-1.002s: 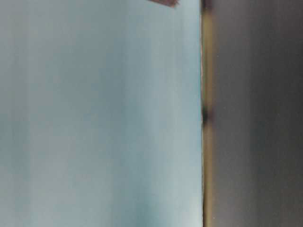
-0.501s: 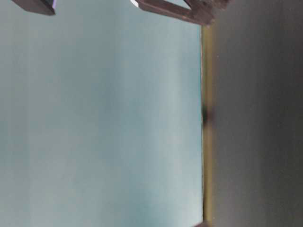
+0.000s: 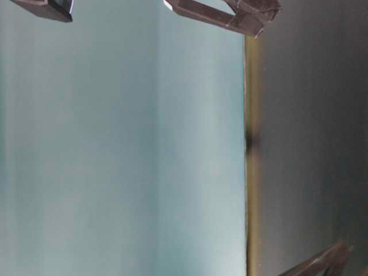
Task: Insert the LAN cable into the hub.
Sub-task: 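Grasp the grey Anker hub with left gripper, blue plug with right, then lift the hub and plug, aligning the plug with the hub's port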
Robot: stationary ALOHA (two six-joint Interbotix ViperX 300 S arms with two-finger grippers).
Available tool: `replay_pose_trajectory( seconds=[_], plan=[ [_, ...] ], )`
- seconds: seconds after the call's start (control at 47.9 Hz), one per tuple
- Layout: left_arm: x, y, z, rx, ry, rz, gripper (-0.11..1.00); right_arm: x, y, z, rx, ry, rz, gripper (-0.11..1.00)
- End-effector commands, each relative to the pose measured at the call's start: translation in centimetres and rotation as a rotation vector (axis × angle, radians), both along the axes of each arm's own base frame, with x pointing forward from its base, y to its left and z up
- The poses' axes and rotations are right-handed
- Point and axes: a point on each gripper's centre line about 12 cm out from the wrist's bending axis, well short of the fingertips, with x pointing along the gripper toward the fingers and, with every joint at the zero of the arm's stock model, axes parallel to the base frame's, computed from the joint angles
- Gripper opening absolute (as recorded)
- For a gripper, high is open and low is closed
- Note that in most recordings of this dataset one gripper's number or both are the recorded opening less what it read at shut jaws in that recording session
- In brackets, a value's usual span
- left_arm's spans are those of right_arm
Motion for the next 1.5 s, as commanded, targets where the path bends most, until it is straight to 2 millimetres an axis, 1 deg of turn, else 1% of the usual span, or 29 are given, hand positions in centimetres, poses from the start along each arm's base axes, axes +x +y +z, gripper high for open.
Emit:
replay_pose_trajectory(
  seconds=[0.0, 0.146, 0.209, 0.292, 0.438, 0.564, 0.626, 0.668, 0.71, 0.751, 0.793, 0.814, 0.96, 1.106, 1.252, 1.482],
  plan=[
    [1.0, -0.2, -0.5, -0.003, -0.02, -0.006, 0.8, 0.4, 0.3, 0.5, 0.015, -0.019, -0.002, 0.82],
    [1.8, -0.4, -1.9, -0.001, 0.008, -0.011, 0.79, 0.3, 0.7, 0.6, 0.027, -0.019, 0.0, 0.82],
    [1.8, -0.5, -2.7, 0.001, 0.031, -0.014, 0.79, 0.3, 0.8, 0.7, 0.033, -0.021, -0.004, 0.82],
    [1.7, -0.5, -3.3, 0.002, 0.048, -0.012, 0.79, 0.3, 0.9, 0.7, 0.038, -0.024, -0.005, 0.82],
    [1.8, -0.5, -3.5, 0.005, 0.057, -0.012, 0.79, 0.2, 1.2, 0.7, 0.04, -0.023, 0.005, 0.82],
    [1.8, -0.3, -4.4, 0.014, 0.14, -0.007, 0.77, 0.2, 1.3, 0.7, 0.04, -0.023, 0.007, 0.82],
    [1.8, -0.4, -4.9, 0.024, 0.19, -0.011, 0.72, 0.2, 1.4, 0.8, 0.041, -0.024, 0.009, 0.82],
    [1.8, -0.5, -5.2, 0.036, 0.212, -0.017, 0.65, 0.2, 1.4, 0.8, 0.043, -0.029, 0.01, 0.82],
    [1.9, -0.7, -5.1, 0.046, 0.212, -0.026, 0.56, 0.3, 1.4, 0.8, 0.044, -0.033, 0.009, 0.82],
    [1.9, -0.8, -5.1, 0.05, 0.208, -0.029, 0.44, 0.3, 1.5, 0.8, 0.043, -0.035, 0.012, 0.82],
    [2.0, -0.8, -4.8, 0.05, 0.198, -0.029, 0.31, 0.2, 1.5, 0.8, 0.041, -0.035, 0.013, 0.82],
    [2.1, -0.8, -4.7, 0.051, 0.193, -0.03, 0.27, 0.2, 1.5, 0.8, 0.04, -0.037, 0.014, 0.82],
    [2.4, -0.8, -3.2, 0.051, 0.164, -0.029, 0.28, 0.1, 1.4, 0.3, 0.033, -0.027, 0.018, 0.82],
    [2.4, -0.7, -1.5, 0.055, 0.189, -0.024, 0.28, 0.0, 1.4, -0.3, 0.028, -0.048, 0.022, 0.82],
    [2.5, -0.3, 1.3, 0.065, 0.224, -0.011, 0.28, 0.2, 1.4, -1.6, 0.001, -0.062, 0.043, 0.82],
    [2.3, 0.6, 6.7, 0.088, 0.247, 0.014, 0.28, 0.9, 1.5, -4.4, -0.049, -0.034, 0.082, 0.82]
  ],
)
